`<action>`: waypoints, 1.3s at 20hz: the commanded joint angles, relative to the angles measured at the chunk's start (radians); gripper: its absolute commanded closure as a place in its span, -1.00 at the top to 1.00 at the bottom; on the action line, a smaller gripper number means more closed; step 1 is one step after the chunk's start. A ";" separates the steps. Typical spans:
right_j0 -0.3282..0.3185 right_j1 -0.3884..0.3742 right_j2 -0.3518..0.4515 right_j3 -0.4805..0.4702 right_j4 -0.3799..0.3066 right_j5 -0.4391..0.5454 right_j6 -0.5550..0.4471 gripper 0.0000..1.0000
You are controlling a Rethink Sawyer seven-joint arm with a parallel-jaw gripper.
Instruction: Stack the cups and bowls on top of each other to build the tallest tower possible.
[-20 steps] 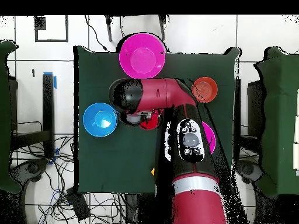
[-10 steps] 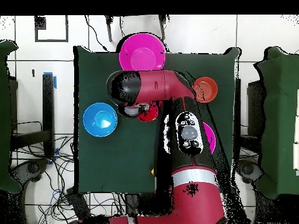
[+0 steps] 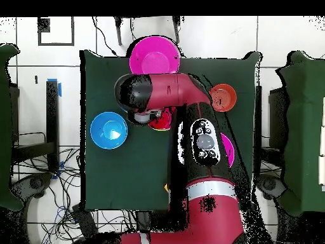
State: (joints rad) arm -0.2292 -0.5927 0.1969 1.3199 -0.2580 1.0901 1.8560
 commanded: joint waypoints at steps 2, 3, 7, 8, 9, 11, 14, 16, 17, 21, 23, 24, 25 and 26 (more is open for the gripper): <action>-0.023 0.038 0.078 -0.015 -0.085 0.044 -0.218 -1.00; -0.024 0.034 0.078 -0.005 -0.088 0.034 -0.218 -1.00; -0.034 0.026 0.081 0.006 -0.109 0.013 -0.238 -1.00; -0.036 0.026 0.083 0.005 -0.111 0.016 -0.241 -1.00; -0.035 0.029 0.085 -0.002 -0.114 0.023 -0.243 -1.00; -0.037 0.030 0.087 0.003 -0.119 0.016 -0.239 -1.00; -0.041 0.028 0.090 0.020 -0.118 0.003 -0.230 -1.00; -0.045 0.027 0.095 0.033 -0.109 -0.006 -0.223 -1.00; -0.048 0.027 0.097 0.042 -0.107 -0.019 -0.219 -1.00; -0.047 0.040 0.100 0.039 -0.112 -0.036 -0.207 -1.00; -0.048 0.049 0.104 0.031 -0.113 -0.039 -0.204 -1.00; -0.049 0.055 0.108 0.029 -0.113 -0.044 -0.206 -1.00; -0.054 0.059 0.114 0.031 -0.114 -0.056 -0.210 -1.00; -0.053 0.065 0.114 0.026 -0.116 -0.056 -0.209 -1.00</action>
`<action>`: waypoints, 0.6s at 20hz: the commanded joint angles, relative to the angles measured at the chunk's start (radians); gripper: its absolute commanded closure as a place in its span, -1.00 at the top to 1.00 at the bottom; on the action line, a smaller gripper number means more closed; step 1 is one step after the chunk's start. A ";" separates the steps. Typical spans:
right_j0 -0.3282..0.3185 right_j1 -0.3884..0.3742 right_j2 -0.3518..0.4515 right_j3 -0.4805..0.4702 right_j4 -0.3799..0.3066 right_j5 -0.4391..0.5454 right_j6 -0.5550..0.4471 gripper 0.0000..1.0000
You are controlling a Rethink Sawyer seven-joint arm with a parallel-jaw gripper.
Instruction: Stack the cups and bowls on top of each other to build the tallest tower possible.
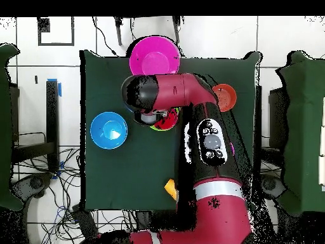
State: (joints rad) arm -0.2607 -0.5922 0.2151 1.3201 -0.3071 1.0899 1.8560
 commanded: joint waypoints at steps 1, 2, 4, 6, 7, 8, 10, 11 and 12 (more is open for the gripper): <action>-0.027 0.055 0.094 0.051 -0.070 -0.074 -0.207 -1.00; -0.028 0.063 0.095 0.044 -0.075 -0.077 -0.207 -1.00; -0.029 0.076 0.096 0.035 -0.083 -0.087 -0.205 -1.00; -0.033 0.070 0.094 0.045 -0.088 -0.092 -0.206 -1.00; -0.036 0.067 0.093 0.052 -0.092 -0.096 -0.208 -1.00; -0.037 0.069 0.093 0.052 -0.095 -0.100 -0.210 -1.00; -0.043 0.073 0.094 0.052 -0.099 -0.108 -0.214 -1.00; -0.045 0.080 0.096 0.049 -0.101 -0.114 -0.214 -1.00; -0.047 0.083 0.098 0.049 -0.103 -0.120 -0.216 -1.00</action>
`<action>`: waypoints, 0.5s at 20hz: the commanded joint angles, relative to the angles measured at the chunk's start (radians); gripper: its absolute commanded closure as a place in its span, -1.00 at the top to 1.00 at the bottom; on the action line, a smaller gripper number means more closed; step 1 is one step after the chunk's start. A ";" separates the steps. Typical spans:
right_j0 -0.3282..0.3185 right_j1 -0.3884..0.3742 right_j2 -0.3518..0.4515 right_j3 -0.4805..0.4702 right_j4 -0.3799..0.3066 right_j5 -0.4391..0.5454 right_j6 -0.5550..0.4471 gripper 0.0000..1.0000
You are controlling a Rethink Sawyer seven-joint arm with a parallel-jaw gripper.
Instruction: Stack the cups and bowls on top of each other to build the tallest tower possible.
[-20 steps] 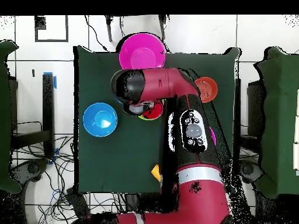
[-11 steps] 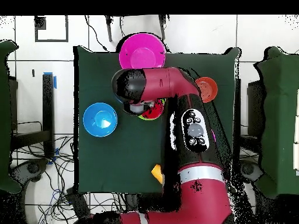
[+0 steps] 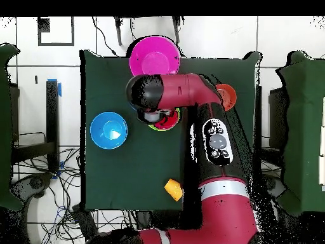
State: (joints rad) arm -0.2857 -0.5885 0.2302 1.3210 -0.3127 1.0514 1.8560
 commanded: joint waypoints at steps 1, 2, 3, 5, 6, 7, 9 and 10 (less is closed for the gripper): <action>-0.023 0.085 0.083 0.043 -0.099 -0.083 -0.217 -1.00; -0.025 0.088 0.084 0.042 -0.100 -0.087 -0.216 -1.00; -0.026 0.088 0.084 0.047 -0.104 -0.092 -0.215 -1.00; -0.027 0.095 0.088 0.041 -0.107 -0.094 -0.208 -1.00; -0.028 0.098 0.091 0.040 -0.109 -0.095 -0.206 -1.00; -0.028 0.100 0.094 0.038 -0.110 -0.092 -0.202 -1.00; -0.029 0.099 0.097 0.040 -0.112 -0.092 -0.196 -1.00; -0.030 0.100 0.098 0.041 -0.113 -0.093 -0.192 -1.00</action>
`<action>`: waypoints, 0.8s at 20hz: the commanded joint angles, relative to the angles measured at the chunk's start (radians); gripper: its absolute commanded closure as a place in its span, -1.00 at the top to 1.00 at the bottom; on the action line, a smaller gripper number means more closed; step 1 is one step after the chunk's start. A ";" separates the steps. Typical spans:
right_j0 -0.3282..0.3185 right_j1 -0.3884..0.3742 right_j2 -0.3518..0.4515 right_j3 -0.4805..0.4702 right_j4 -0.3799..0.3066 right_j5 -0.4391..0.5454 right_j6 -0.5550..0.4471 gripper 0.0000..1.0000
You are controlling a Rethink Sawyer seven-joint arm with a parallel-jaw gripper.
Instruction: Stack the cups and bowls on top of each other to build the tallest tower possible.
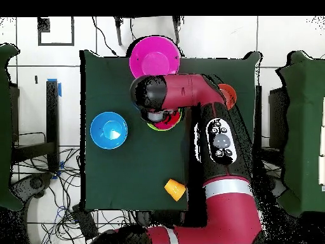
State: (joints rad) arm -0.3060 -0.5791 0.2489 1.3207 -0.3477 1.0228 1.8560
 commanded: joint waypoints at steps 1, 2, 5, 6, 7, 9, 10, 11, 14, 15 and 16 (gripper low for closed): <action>-0.009 0.092 0.080 0.038 -0.078 -0.058 -0.189 -1.00; -0.009 0.092 0.081 0.038 -0.077 -0.056 -0.187 -1.00; -0.007 0.084 0.083 0.048 -0.071 -0.050 -0.176 -1.00; -0.005 0.084 0.082 0.048 -0.068 -0.045 -0.171 -1.00; -0.004 0.083 0.081 0.048 -0.066 -0.040 -0.167 -1.00; -0.001 0.087 0.081 0.043 -0.061 -0.036 -0.155 -1.00; 0.002 0.087 0.080 0.046 -0.058 -0.038 -0.146 -1.00; 0.006 0.088 0.079 0.046 -0.055 -0.036 -0.137 -1.00; 0.017 0.082 0.076 0.061 -0.049 -0.040 -0.111 -1.00; 0.019 0.072 0.073 0.080 -0.047 -0.045 -0.102 -1.00; 0.019 0.068 0.072 0.086 -0.048 -0.049 -0.100 -1.00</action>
State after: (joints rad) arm -0.3042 -0.5091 0.2583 1.3384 -0.3583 1.0166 1.8560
